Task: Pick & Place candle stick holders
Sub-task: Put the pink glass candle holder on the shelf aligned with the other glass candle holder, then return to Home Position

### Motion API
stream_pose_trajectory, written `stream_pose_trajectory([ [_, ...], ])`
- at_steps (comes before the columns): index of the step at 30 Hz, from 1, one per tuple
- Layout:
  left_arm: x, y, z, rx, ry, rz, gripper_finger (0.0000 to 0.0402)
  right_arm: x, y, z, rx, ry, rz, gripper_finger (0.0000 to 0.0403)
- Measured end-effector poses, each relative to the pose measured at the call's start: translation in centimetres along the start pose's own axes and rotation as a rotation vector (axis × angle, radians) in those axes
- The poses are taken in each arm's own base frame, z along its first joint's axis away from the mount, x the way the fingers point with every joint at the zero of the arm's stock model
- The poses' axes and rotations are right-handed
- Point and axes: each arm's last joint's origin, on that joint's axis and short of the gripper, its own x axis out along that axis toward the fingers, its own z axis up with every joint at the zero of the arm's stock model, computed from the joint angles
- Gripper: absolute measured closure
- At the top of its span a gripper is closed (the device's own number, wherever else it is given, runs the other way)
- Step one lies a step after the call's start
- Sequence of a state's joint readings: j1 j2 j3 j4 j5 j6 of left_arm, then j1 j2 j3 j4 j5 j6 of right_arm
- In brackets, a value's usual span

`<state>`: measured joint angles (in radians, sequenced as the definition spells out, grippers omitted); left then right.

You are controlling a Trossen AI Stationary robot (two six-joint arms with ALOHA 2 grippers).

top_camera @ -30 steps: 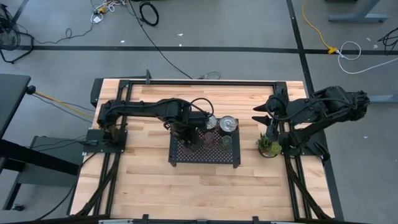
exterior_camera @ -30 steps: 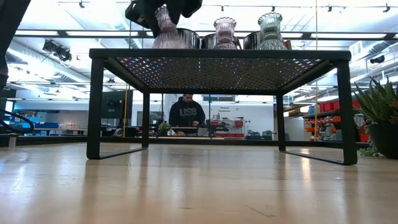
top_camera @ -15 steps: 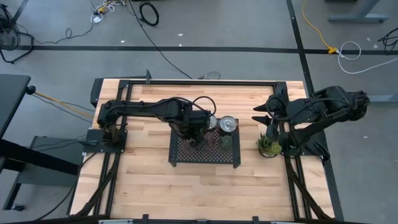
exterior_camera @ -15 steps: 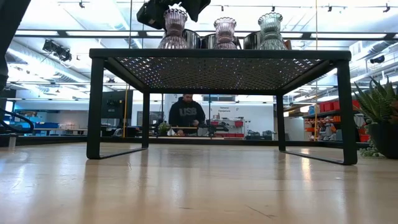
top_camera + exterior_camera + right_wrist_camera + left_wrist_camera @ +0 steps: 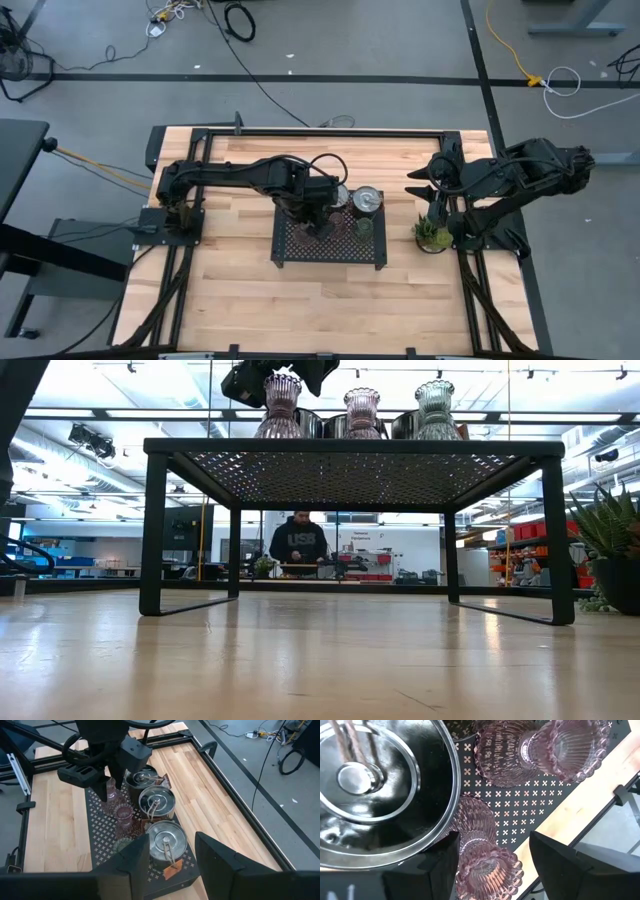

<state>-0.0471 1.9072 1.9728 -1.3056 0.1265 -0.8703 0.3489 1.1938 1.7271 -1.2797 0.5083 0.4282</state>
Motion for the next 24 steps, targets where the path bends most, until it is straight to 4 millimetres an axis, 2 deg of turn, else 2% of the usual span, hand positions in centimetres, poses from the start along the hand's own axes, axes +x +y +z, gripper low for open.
stream_pose_trajectory([
  [8,-0.5,0.1,-0.1,-0.007,-0.007,-0.011,0.0159,0.0,0.0,0.0,0.000,0.000,0.000,0.0245],
  [16,-3.4,0.9,-0.5,-0.011,-0.095,-0.027,0.0159,0.0,0.0,0.0,0.000,0.000,0.000,0.0245],
  [24,-8.2,2.4,-2.5,0.041,-0.181,-0.062,0.0159,0.0,-0.2,-0.2,-0.060,0.012,-0.028,0.0245],
])
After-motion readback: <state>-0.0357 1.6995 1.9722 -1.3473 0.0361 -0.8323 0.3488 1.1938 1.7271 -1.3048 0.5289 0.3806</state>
